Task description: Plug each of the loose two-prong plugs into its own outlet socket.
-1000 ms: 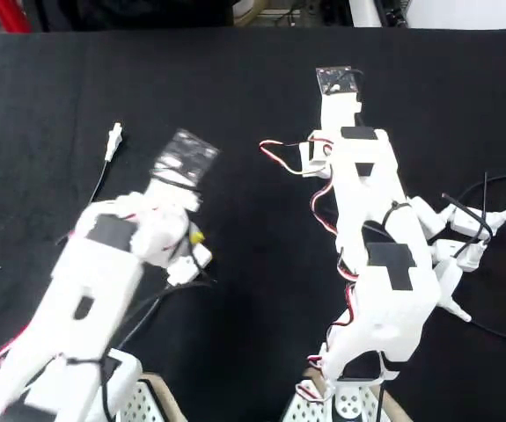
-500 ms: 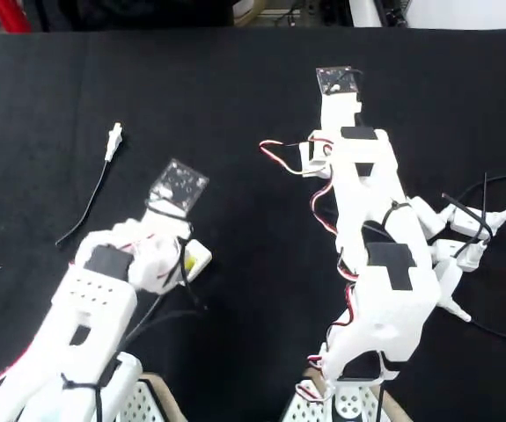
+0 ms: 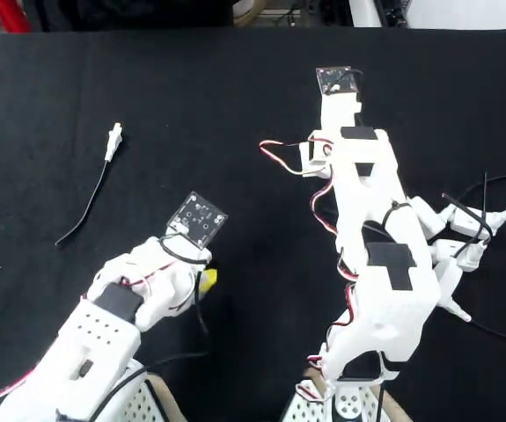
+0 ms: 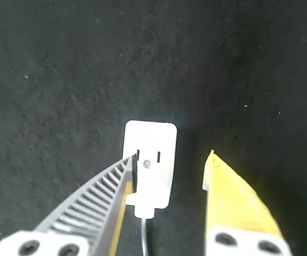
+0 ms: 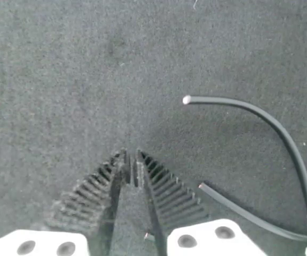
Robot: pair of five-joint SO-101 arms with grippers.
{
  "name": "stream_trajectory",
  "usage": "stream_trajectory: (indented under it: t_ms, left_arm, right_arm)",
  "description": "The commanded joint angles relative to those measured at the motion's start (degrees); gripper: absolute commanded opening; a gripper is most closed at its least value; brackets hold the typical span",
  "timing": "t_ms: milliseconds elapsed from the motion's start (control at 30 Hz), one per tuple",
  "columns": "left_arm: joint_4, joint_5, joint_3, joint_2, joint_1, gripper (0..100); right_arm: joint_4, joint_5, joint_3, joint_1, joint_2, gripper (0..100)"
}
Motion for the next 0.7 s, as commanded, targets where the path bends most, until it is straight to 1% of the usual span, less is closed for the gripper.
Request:
stream_trajectory:
  t_ms: [0, 200, 533, 600, 667]
  left_arm:
    - [-3.78, 0.35, -3.47, 7.12, 0.57, 21]
    - [-7.65, 0.00, -7.78, 18.73, -3.56, 21]
    - [-7.47, -0.09, -8.92, 20.13, -2.51, 21]
    - [-6.86, -0.09, -9.63, 22.07, -2.51, 21]
    - [-4.75, -1.58, -12.53, 25.67, -2.51, 21]
  right_arm:
    - [-0.88, 0.09, -0.66, -0.62, -0.40, 1.2]
    - [-0.88, 0.09, -0.57, -0.62, -0.40, 1.2]
    - [-0.88, 0.09, -0.66, -0.62, -0.40, 1.2]
    - [-0.88, 0.09, -0.66, -0.62, -0.40, 1.2]
    - [-0.88, 0.09, -0.66, -0.62, -0.40, 1.2]
